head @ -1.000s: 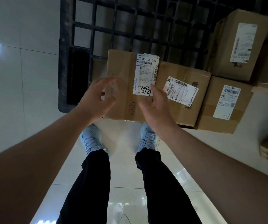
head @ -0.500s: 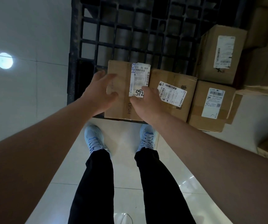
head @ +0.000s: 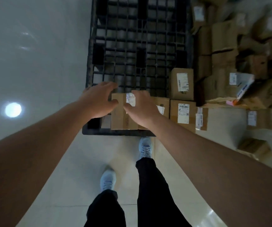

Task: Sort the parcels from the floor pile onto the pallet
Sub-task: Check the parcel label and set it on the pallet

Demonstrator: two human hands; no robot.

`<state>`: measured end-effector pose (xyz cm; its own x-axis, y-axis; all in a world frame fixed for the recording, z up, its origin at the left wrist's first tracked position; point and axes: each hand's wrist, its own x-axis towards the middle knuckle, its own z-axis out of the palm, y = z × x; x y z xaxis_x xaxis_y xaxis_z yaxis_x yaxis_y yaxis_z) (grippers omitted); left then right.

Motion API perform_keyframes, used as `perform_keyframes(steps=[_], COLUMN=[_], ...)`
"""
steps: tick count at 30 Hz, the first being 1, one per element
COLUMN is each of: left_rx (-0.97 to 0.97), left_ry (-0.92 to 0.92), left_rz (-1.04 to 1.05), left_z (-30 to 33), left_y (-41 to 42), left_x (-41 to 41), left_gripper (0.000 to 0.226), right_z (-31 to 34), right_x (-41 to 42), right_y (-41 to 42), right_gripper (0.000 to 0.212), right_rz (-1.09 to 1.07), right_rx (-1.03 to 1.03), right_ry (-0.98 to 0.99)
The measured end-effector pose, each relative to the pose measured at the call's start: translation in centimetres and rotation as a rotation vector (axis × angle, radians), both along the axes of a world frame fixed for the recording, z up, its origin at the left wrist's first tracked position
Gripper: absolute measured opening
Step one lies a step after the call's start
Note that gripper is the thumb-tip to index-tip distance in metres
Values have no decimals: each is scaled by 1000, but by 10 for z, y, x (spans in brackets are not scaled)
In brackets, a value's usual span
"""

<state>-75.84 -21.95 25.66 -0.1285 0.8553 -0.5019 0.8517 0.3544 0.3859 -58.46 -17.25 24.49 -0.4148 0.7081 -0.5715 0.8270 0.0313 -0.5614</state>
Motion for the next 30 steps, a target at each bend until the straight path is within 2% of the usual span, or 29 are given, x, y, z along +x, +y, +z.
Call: perform_keyframes(steps=[4,9,17,22,30], left_rx=[111,270,471,576,559], left_ry=[61,133,168,132,80], left_rz=[-127,-334,-569,-656,-658], left_z=[99,228,387,433,434], left_y=[-13,-31,-44,-46,-51], left_x=[7,36,156,262,432], left_gripper=[67,65,65,64,69], right_z=[95,219,363,413,431], right_x=[14,58,168,274,464], right_y=[-31,-78,-128,-134,-140], right_gripper=[77,70,62,54,44], right_rz=[40,8,-206,-244,-283], right_rx=[139,303,479,599,614], right_ry=[-63,-144,-146,-187,-203])
